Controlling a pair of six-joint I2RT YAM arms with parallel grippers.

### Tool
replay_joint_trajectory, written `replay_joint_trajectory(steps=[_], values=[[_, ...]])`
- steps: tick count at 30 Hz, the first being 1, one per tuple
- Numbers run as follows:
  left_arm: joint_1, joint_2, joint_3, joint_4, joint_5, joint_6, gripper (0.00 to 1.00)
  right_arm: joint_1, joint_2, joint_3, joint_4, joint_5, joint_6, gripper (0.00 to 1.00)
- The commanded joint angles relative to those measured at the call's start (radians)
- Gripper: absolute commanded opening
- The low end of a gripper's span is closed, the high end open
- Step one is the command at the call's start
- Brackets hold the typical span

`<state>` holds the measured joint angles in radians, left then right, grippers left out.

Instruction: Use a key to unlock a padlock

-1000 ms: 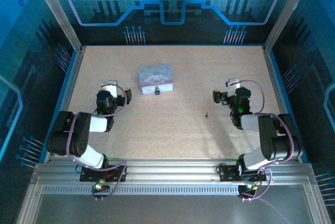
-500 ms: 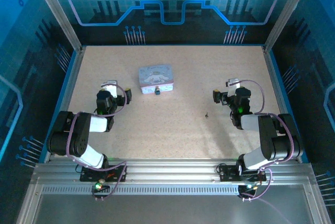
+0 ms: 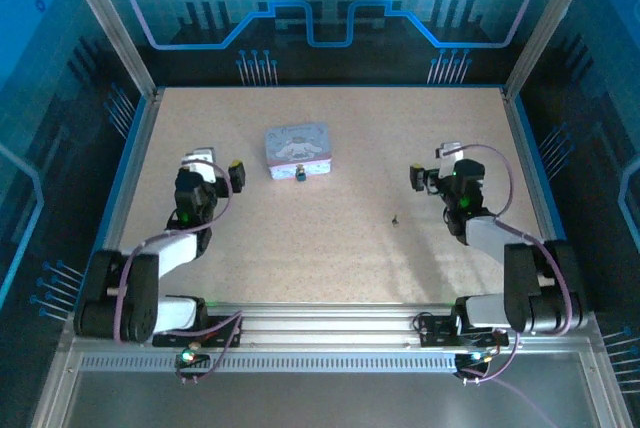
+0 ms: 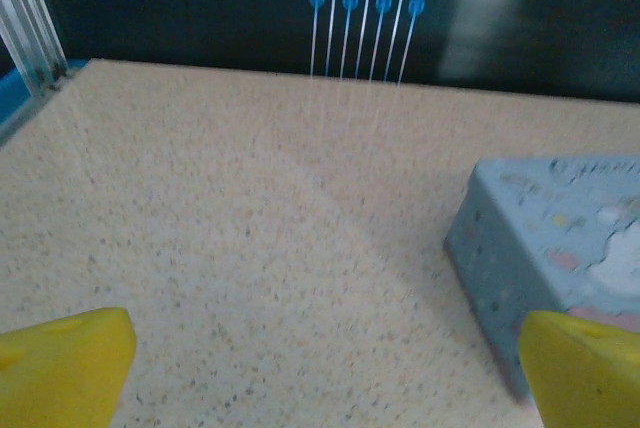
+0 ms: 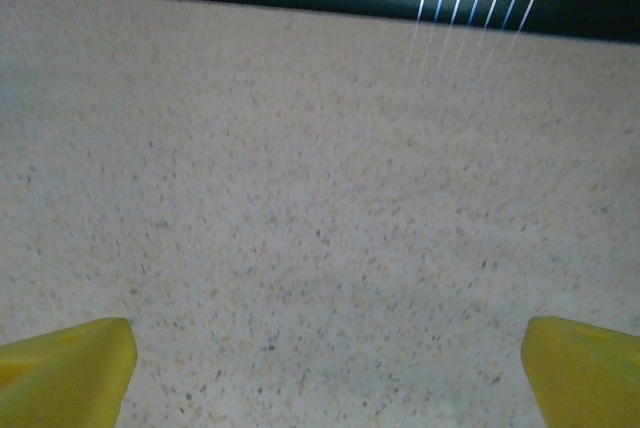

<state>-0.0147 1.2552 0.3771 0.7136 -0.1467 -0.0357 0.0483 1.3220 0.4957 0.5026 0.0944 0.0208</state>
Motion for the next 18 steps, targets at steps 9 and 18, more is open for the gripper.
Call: replay_joint_trajectory(steps=[9, 18], values=[[0.007, -0.212, 0.345, -0.731, 0.175, -0.331, 0.99, 0.075, -0.207, 0.231, -0.642, -0.023, 0.197, 1.00], [-0.057, -0.249, 0.335, -0.780, 0.357, -0.518, 0.99, 0.166, -0.184, 0.351, -1.065, -0.117, 0.262, 0.89]])
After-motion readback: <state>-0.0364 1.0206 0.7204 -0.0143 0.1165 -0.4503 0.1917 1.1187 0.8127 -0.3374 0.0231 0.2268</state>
